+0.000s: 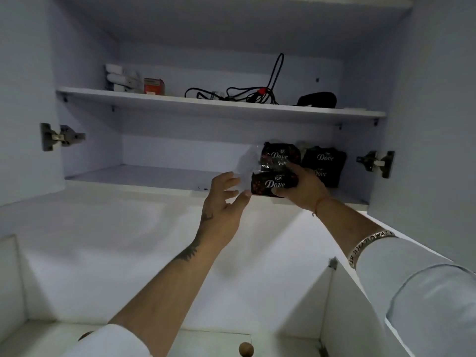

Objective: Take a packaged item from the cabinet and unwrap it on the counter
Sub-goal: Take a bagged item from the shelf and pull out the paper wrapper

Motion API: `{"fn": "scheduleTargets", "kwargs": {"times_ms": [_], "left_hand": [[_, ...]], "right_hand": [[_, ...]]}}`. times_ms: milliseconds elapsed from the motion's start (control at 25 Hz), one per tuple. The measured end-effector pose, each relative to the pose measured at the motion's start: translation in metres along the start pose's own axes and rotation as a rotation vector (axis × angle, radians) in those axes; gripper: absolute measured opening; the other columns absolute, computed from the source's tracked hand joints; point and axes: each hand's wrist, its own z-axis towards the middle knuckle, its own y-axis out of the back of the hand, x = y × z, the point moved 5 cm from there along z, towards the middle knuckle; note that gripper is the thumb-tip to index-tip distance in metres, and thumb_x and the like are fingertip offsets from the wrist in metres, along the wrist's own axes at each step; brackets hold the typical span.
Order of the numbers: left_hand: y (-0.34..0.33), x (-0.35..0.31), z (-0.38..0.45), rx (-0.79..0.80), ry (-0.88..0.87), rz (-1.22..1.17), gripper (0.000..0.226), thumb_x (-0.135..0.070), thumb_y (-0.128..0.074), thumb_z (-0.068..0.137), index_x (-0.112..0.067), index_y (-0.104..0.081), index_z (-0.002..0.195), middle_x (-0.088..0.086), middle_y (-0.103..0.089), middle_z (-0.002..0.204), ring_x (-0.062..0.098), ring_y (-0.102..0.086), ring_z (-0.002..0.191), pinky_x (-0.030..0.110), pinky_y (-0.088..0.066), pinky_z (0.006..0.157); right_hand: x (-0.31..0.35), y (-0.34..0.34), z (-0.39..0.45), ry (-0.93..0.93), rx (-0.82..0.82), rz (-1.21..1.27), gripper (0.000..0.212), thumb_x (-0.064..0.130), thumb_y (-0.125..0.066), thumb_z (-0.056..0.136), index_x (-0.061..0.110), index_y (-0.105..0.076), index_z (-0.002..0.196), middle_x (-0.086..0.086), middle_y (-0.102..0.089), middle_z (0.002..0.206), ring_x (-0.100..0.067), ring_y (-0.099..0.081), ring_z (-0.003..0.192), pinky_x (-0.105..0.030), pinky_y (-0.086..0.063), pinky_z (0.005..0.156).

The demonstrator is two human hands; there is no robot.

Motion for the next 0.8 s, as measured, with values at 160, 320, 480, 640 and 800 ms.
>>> {"fn": "scheduleTargets", "kwargs": {"times_ms": [160,320,480,640,800], "left_hand": [[0.001,0.021,0.009,-0.009,0.088,0.025,0.041,-0.020,-0.069,0.094,-0.026,-0.053,0.131,-0.008,-0.066,0.119,0.009,-0.067,0.099,0.021,-0.053,0.078],[-0.009,0.028,-0.001,0.131,0.369,-0.093,0.038,-0.040,-0.067,0.093,-0.017,-0.061,0.122,0.011,-0.069,0.120,0.024,-0.071,0.104,0.036,-0.061,0.089],[-0.012,0.020,-0.021,0.182,0.496,-0.414,0.088,-0.065,-0.079,0.068,-0.023,-0.051,0.139,0.009,-0.067,0.129,0.025,-0.071,0.110,0.039,-0.064,0.084],[0.010,0.003,-0.037,0.013,0.403,-0.797,0.065,-0.039,-0.087,0.073,-0.018,-0.064,0.130,0.012,-0.076,0.118,0.028,-0.075,0.106,0.034,-0.062,0.070],[0.055,0.012,-0.053,-0.069,0.403,-0.728,0.031,-0.014,-0.071,0.080,-0.006,-0.069,0.110,0.017,-0.074,0.093,0.030,-0.073,0.080,0.036,-0.057,0.061]], "right_hand": [[-0.003,-0.008,0.006,0.020,-0.076,0.034,0.047,0.043,-0.085,0.079,0.022,-0.076,0.120,-0.006,-0.078,0.116,-0.026,-0.070,0.112,-0.026,-0.050,0.091],[0.022,-0.005,-0.040,0.023,-0.397,0.230,0.018,0.028,-0.081,0.085,0.014,-0.080,0.097,-0.008,-0.077,0.096,-0.027,-0.073,0.092,-0.032,-0.057,0.081],[0.080,-0.018,-0.122,0.170,-0.584,0.338,0.019,0.024,-0.075,0.090,0.023,-0.079,0.108,0.005,-0.068,0.116,-0.011,-0.066,0.102,-0.028,-0.056,0.087],[0.123,-0.046,-0.185,0.202,-0.631,0.298,0.034,0.020,-0.076,0.086,0.027,-0.076,0.119,0.010,-0.064,0.127,-0.008,-0.065,0.113,-0.023,-0.056,0.090],[0.148,-0.058,-0.235,0.245,-0.539,0.300,0.043,0.030,-0.071,0.081,0.023,-0.071,0.123,0.007,-0.061,0.127,-0.006,-0.066,0.109,-0.016,-0.054,0.086]]}}
